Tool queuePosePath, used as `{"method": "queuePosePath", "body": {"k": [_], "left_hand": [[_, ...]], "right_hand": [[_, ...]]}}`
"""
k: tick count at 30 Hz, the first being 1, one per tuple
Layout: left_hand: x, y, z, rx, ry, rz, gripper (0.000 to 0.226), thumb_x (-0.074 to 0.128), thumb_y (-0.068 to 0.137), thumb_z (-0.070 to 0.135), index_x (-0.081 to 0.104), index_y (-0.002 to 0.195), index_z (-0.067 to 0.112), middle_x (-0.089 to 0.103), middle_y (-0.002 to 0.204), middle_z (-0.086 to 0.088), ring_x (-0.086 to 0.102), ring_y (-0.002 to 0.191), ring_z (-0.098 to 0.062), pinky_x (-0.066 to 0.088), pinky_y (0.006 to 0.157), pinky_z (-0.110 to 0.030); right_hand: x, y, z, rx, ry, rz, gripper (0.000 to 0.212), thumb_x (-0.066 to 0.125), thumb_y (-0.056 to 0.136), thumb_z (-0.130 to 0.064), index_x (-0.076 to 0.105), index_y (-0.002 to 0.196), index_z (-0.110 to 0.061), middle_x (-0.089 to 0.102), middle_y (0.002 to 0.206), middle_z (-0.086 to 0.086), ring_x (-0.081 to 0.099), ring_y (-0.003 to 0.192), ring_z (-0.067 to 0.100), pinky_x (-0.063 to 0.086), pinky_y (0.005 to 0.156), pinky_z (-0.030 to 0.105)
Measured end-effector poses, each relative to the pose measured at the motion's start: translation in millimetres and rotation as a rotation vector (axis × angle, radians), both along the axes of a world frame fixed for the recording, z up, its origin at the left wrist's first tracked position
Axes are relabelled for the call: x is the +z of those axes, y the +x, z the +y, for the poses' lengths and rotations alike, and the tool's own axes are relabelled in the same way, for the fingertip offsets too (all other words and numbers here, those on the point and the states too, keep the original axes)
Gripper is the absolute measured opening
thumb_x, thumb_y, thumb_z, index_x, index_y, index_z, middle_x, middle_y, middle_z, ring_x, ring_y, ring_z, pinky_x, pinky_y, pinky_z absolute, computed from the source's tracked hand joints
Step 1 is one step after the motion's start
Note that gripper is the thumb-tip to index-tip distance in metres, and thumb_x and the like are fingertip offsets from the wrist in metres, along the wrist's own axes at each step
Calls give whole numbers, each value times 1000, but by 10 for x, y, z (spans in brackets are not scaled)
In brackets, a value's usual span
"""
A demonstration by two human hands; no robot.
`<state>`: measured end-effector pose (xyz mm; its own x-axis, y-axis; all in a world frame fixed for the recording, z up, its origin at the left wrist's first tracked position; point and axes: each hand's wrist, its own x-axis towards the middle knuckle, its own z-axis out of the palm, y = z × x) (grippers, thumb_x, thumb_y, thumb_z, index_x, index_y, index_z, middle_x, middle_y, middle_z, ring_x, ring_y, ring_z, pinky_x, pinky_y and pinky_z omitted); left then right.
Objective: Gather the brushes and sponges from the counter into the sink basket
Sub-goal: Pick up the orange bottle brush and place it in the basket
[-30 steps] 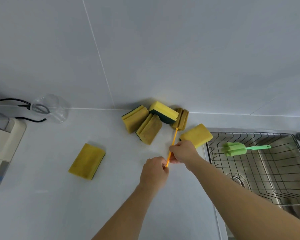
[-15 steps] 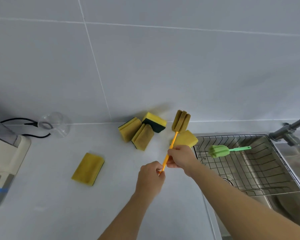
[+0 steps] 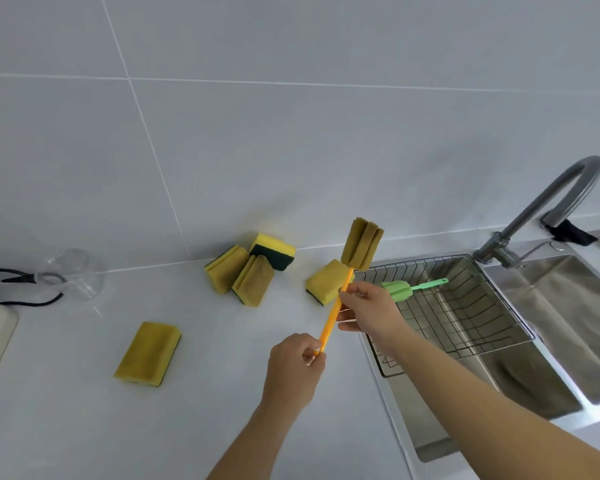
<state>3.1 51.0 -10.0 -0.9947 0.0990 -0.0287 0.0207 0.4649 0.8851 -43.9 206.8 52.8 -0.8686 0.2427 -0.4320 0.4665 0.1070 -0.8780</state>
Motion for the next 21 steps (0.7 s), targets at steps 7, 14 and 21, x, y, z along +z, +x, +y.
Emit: {"method": "queuePosePath", "body": {"k": [7,14,21], "left_hand": [[31,55,186,-133,-46,133,11,73,80,10,68,89,15,68,90,3,63,79,-15,56,72,-24],[59,124,466,-229,-69,126,19,70,84,14,67,101,22,64,93,11,59,85,-11,55,77,-24],[100,33,974,-298,-159,130,25,63,89,22,66,114,21,62,99,6,55,86,-9,47,70,-14]], "right_hand": [[32,383,359,-188,-46,64,18,57,96,-7,66,81,-2,68,77,17,66,67,23,61,69,39],[-54,622,774,-351,-180,75,19,55,98,-6,66,88,6,64,76,17,64,65,23,60,57,29],[-174,625,1270,-422,-285,55,18,56,98,-7,67,93,6,66,71,13,66,63,20,61,58,29]]}}
